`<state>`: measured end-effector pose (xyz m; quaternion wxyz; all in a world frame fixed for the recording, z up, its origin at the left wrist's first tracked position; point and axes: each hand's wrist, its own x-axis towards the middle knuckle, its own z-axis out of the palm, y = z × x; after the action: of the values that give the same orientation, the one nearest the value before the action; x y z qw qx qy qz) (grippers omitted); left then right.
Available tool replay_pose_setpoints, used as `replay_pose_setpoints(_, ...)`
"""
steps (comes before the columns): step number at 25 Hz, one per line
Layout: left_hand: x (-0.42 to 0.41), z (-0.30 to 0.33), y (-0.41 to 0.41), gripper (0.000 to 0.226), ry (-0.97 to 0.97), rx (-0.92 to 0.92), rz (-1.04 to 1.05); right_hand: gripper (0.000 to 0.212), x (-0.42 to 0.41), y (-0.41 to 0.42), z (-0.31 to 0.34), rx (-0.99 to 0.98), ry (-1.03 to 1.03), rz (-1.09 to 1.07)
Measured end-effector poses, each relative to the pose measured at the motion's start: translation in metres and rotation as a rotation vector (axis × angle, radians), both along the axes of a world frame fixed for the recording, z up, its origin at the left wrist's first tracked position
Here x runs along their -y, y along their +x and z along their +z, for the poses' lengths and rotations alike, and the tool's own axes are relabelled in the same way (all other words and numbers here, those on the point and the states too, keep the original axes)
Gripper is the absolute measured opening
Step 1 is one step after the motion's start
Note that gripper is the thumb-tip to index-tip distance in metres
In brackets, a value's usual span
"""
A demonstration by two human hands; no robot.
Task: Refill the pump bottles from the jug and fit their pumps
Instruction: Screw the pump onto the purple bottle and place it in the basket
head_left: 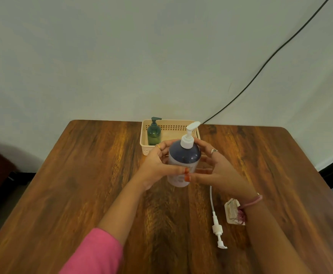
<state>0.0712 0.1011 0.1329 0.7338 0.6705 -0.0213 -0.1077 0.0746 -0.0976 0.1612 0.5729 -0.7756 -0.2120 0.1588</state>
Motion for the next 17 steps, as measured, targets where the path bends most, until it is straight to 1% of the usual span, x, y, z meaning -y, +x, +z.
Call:
replay_pose_setpoints(4, 0.001, -0.002, 0.019, 0.088, -0.025, -0.013, -0.033, 0.079, -0.018, 0.011, -0.015, 0.227, -0.066, -0.202)
replay_pose_setpoints(6, 0.001, -0.004, 0.030, 0.092, -0.003, -0.027, -0.042, 0.077, -0.022, 0.021, -0.025, 0.291, -0.056, -0.280)
replay_pose_setpoints(7, 0.001, -0.006, 0.035, 0.090, 0.021, -0.032, -0.046, 0.078, -0.022, 0.027, -0.030, 0.306, -0.049, -0.311)
replay_pose_setpoints(10, -0.001, -0.011, 0.048, 0.081, 0.104, -0.035, -0.024, 0.078, -0.024, 0.051, -0.043, 0.352, -0.074, -0.389)
replay_pose_setpoints(12, -0.004, -0.013, 0.053, 0.077, 0.180, -0.020, 0.016, 0.078, -0.027, 0.072, -0.049, 0.333, -0.090, -0.454)
replay_pose_setpoints(14, -0.008, -0.018, 0.055, 0.066, 0.263, -0.016, 0.110, 0.077, -0.030, 0.096, -0.054, 0.308, -0.088, -0.529)
replay_pose_setpoints(17, -0.018, -0.031, 0.055, 0.046, 0.298, -0.068, 0.188, 0.077, -0.034, 0.138, -0.067, 0.295, -0.124, -0.591)
